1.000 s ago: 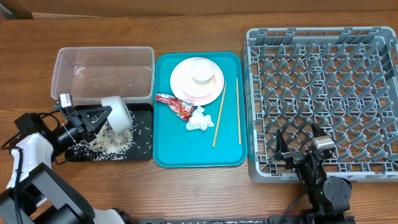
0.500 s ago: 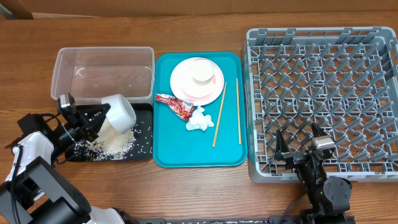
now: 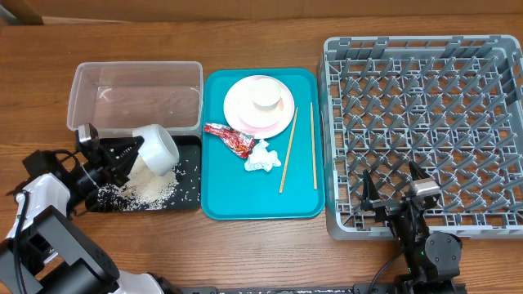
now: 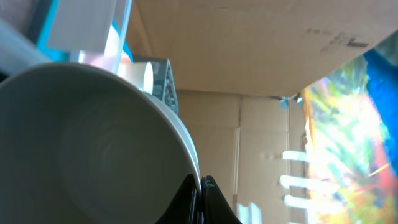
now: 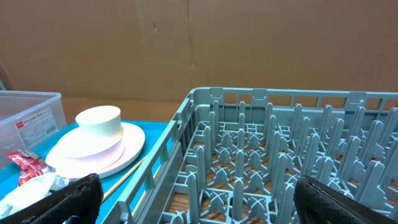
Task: Sort waste into correct bins and load items into the dishwasher
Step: 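Tilt the bowl with the left gripper to pour rice onto the black tray, then carry the empty white bowl to the teal tray and set it down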
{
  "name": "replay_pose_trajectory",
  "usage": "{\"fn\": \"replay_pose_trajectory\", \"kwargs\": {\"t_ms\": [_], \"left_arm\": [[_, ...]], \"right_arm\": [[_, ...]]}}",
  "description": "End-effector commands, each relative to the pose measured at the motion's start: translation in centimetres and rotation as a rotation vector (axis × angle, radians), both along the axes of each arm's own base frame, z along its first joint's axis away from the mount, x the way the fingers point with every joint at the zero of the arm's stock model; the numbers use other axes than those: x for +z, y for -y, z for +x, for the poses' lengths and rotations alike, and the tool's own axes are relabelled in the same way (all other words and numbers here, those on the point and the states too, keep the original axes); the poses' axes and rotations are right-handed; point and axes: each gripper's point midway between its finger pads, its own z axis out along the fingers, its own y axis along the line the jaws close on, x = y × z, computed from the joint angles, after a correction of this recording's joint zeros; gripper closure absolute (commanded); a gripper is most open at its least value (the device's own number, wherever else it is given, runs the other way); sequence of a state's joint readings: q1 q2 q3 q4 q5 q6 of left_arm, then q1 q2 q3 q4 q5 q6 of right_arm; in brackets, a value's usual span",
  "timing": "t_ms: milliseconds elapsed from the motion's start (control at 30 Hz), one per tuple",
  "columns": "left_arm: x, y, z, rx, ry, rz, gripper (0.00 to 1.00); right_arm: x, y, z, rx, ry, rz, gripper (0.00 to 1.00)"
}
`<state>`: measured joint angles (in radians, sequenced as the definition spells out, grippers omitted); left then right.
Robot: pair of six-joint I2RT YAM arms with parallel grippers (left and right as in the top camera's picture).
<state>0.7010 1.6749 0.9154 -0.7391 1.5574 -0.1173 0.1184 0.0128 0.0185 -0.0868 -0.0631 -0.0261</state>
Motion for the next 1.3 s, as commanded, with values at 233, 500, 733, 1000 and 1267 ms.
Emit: {"fn": "replay_pose_trajectory", "kwargs": {"t_ms": [233, 500, 733, 1000, 1267], "left_arm": [[0.5, 0.0, -0.3, 0.004, -0.005, -0.037, 0.96], [1.9, 3.4, -2.4, -0.042, -0.004, -0.033, 0.96], [4.0, 9.0, -5.4, -0.199, 0.065, 0.065, 0.96], [3.6, 16.7, -9.1, -0.532, 0.075, 0.130, 0.96], [3.7, 20.4, -11.2, -0.700, 0.123, 0.130, 0.96]], "right_arm": [[-0.1, 0.1, 0.0, -0.003, 0.006, -0.002, 0.00], [-0.1, 0.1, 0.0, -0.003, 0.006, -0.002, 0.00], [-0.1, 0.1, 0.0, -0.003, 0.007, -0.002, 0.00], [-0.1, 0.1, 0.0, -0.003, 0.006, -0.002, 0.00], [-0.1, 0.1, 0.0, -0.003, 0.006, -0.002, 0.00]]}}
